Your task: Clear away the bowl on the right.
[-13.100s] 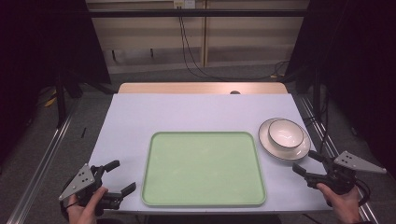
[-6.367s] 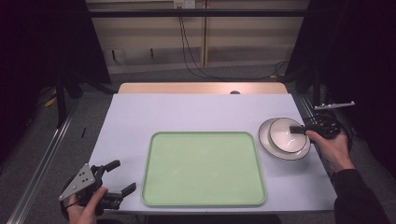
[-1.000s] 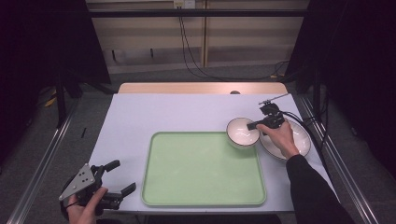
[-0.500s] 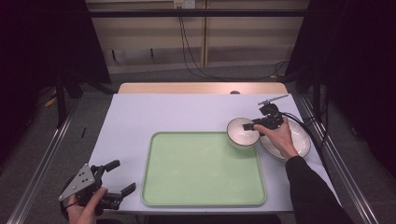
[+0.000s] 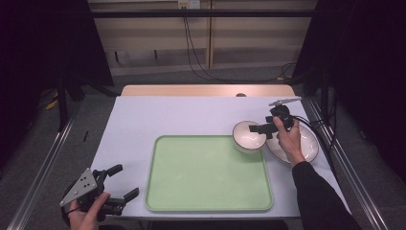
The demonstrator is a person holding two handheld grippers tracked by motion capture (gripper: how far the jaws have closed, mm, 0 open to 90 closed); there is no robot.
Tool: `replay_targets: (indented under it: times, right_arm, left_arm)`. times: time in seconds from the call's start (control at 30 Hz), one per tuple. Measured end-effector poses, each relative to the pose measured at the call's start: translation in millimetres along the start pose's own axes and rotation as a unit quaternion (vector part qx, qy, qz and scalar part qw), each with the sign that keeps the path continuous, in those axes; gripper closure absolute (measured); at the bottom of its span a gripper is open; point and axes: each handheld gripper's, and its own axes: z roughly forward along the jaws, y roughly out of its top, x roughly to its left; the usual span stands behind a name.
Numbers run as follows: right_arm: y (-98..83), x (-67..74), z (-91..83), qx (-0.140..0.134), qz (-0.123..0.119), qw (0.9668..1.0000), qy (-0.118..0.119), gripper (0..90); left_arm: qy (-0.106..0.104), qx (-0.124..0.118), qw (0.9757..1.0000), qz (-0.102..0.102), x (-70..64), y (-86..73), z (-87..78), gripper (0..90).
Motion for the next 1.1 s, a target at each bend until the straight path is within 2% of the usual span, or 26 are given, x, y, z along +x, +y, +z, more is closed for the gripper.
replay_targets:
  times: [0.17, 0.37, 0.43, 0.5, 0.57, 0.63, 0.7, 0.9, 1.1]
  right_arm:
    - [-4.9, -0.8, -3.7, -0.013, -0.006, 0.9996, -0.023, 2.7]
    - [-12.0, -3.0, -12.0, -0.036, -0.003, 0.9992, -0.02, 3.9]
    - [-14.1, -2.7, -19.5, -0.048, -0.009, 0.9984, -0.029, 4.0]
    - [-15.2, -2.7, -21.8, -0.049, -0.012, 0.9984, -0.025, 4.0]
    - [-17.5, -1.8, -28.9, -0.066, -0.017, 0.9974, -0.026, 4.0]
    - [-18.1, -1.7, -31.7, -0.07, -0.019, 0.9971, -0.024, 4.0]
    - [-19.4, -0.7, -36.7, -0.075, -0.021, 0.9963, -0.036, 4.0]
    - [-27.4, -1.1, -48.4, -0.084, -0.025, 0.9954, -0.04, 4.0]
    - [-37.6, -3.5, -56.4, -0.094, -0.021, 0.9941, -0.049, 3.9]
  left_arm:
    - [0.001, 0.0, 1.0, 0.0, 0.2, 0.0, -0.3, 1.4]
    - [-0.001, -0.002, 1.0, 0.003, 0.5, 0.4, 0.6, 1.4]
    - [0.002, 0.0, 1.0, 0.0, 0.5, 0.2, -0.1, 1.4]
    - [0.0, -0.001, 1.0, -0.002, 0.4, 0.1, -0.1, 1.4]
    - [-0.001, -0.002, 1.0, 0.001, 0.6, 0.3, -0.1, 1.4]
    - [0.0, -0.001, 1.0, 0.0, 0.5, 0.2, -0.3, 1.4]
    - [0.002, 0.0, 1.0, -0.001, 0.7, 0.1, -0.2, 1.4]
    - [0.001, -0.003, 1.0, 0.0, 0.1, 0.6, -0.2, 1.4]
    - [0.0, -0.002, 1.0, 0.001, 0.3, 0.5, -0.2, 1.3]
